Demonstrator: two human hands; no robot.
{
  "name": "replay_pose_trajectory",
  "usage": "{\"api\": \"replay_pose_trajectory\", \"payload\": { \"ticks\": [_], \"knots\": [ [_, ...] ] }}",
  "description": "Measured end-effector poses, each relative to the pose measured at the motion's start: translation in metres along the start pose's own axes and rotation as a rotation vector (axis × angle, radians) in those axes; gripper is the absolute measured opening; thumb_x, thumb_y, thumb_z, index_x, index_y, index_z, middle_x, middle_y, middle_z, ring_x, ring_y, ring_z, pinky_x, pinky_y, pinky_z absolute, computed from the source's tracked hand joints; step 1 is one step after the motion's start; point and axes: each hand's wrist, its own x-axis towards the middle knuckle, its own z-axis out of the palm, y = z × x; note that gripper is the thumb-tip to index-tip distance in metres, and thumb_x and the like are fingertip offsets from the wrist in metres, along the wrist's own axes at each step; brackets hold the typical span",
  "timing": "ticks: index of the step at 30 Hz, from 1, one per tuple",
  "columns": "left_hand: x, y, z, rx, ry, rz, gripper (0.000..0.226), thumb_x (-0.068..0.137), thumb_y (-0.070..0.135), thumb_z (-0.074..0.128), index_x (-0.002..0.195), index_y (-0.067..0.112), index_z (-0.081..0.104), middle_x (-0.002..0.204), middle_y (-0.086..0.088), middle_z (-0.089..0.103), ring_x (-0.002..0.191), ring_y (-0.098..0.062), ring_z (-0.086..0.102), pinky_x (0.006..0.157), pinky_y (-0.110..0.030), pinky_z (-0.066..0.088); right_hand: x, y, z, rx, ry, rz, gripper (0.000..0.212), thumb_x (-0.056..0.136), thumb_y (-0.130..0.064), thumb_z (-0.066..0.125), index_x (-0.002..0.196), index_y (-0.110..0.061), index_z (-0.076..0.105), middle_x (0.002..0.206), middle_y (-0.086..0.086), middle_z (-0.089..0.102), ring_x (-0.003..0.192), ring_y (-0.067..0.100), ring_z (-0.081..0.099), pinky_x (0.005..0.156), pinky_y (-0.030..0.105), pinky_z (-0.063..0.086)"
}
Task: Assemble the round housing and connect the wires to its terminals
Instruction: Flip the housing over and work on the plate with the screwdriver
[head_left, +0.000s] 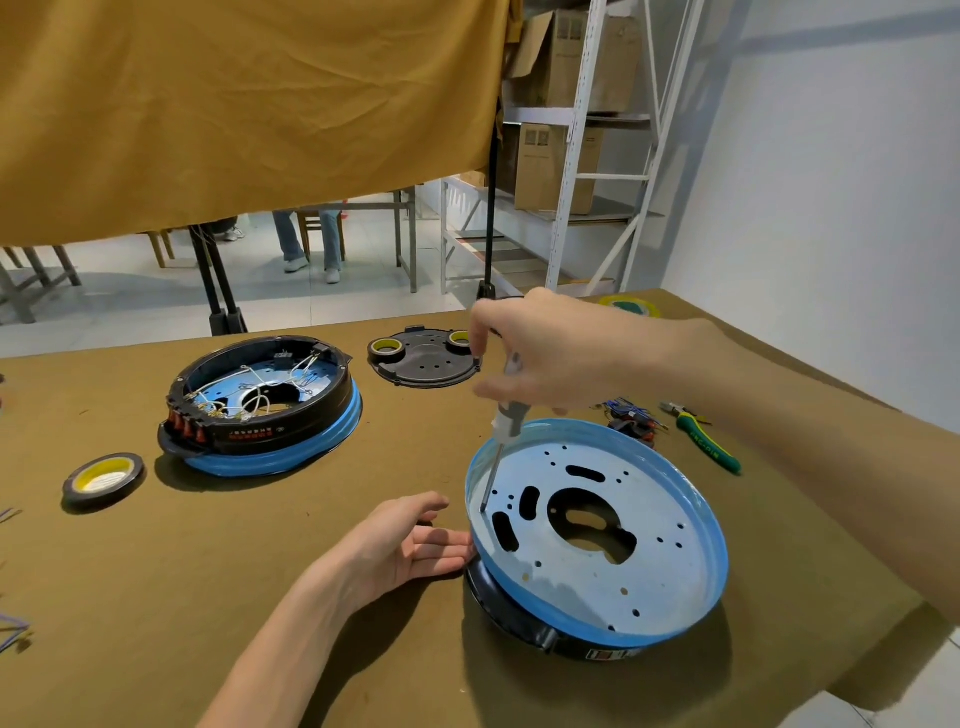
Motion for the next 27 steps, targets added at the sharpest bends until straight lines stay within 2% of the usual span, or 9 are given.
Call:
{"api": "replay_pose_trajectory", "payload": {
  "ticks": [2,6,8,11,13,16,21,24,27],
  "knots": [
    [0.0,0.0,0.0,0.008,0.006,0.002,0.034,0.102,0.022,0.061,0.126,0.007,0.043,0.096,-0.026,0.076,0.084,-0.033,0.078,0.059,-0.034,0.063,0.001,0.0,0.002,-0.06,0.039,0.004,0.039,0.095,-0.055,0.063,0.119,-0.027,0.05,0.086,-0.006,0.061,0.074,0.015,0.066,0.062,0.036,0.055],
    [0.0,0.001,0.0,0.008,0.01,-0.001,0.034,0.102,0.022,0.061,0.127,0.007,0.043,0.095,-0.026,0.076,0.083,-0.033,0.078,0.058,-0.034,0.062,-0.001,0.001,-0.006,0.061,-0.108,0.015,0.045,0.087,-0.037,0.076,0.12,-0.029,0.045,0.09,-0.005,0.064,0.078,0.017,0.068,0.067,0.043,0.059],
    [0.0,0.0,0.0,0.009,0.011,0.0,0.033,0.102,0.022,0.061,0.125,0.007,0.043,0.095,-0.026,0.076,0.082,-0.032,0.078,0.057,-0.034,0.062,-0.001,-0.002,-0.002,-0.032,-0.036,0.006,0.036,0.094,-0.047,0.067,0.117,-0.027,0.048,0.088,-0.007,0.066,0.079,0.019,0.069,0.069,0.045,0.06],
    [0.002,0.0,0.0,0.01,0.007,-0.001,0.032,0.102,0.023,0.061,0.124,0.009,0.043,0.096,-0.026,0.077,0.084,-0.033,0.078,0.059,-0.035,0.063,0.001,-0.003,-0.003,0.015,-0.103,0.013,0.048,0.092,-0.046,0.069,0.126,-0.027,0.04,0.09,-0.002,0.067,0.082,0.023,0.068,0.071,0.047,0.059],
    [0.003,0.0,-0.001,0.008,0.003,-0.004,0.032,0.102,0.024,0.06,0.124,0.009,0.043,0.097,-0.026,0.076,0.087,-0.034,0.078,0.061,-0.036,0.063,0.001,-0.003,-0.01,0.122,-0.188,0.038,0.052,0.09,-0.034,0.074,0.127,-0.028,0.038,0.091,0.001,0.071,0.074,0.023,0.072,0.064,0.045,0.062],
    [0.006,-0.001,-0.002,0.021,0.005,-0.004,0.032,0.101,0.026,0.061,0.123,0.01,0.043,0.097,-0.025,0.077,0.086,-0.033,0.078,0.061,-0.035,0.063,0.003,-0.005,-0.009,0.052,-0.124,0.048,0.035,0.098,-0.044,0.063,0.12,-0.024,0.044,0.084,-0.002,0.071,0.052,0.013,0.07,0.054,0.036,0.062],
    [0.006,-0.001,-0.003,0.019,-0.007,-0.004,0.04,0.099,0.03,0.064,0.125,0.01,0.042,0.097,-0.025,0.077,0.089,-0.034,0.078,0.062,-0.035,0.063,0.002,-0.003,-0.009,0.11,-0.197,0.031,0.052,0.091,-0.033,0.073,0.127,-0.028,0.035,0.085,0.002,0.074,0.063,0.019,0.073,0.062,0.043,0.064],
    [0.005,-0.001,-0.002,0.013,-0.005,0.005,0.044,0.097,0.033,0.066,0.126,0.01,0.041,0.095,-0.025,0.077,0.088,-0.034,0.078,0.062,-0.036,0.063,0.002,-0.008,-0.008,0.034,-0.131,0.034,0.052,0.093,-0.046,0.068,0.128,-0.025,0.036,0.078,-0.003,0.07,0.048,0.012,0.068,0.055,0.038,0.062],
    [0.005,-0.001,-0.001,0.011,0.0,0.004,0.045,0.097,0.033,0.066,0.127,0.01,0.041,0.093,-0.025,0.077,0.087,-0.034,0.078,0.061,-0.036,0.063,0.0,-0.009,-0.01,0.118,-0.18,0.016,0.067,0.089,-0.031,0.076,0.14,-0.033,0.032,0.071,-0.005,0.067,0.053,0.011,0.069,0.05,0.026,0.056]
  ]
}}
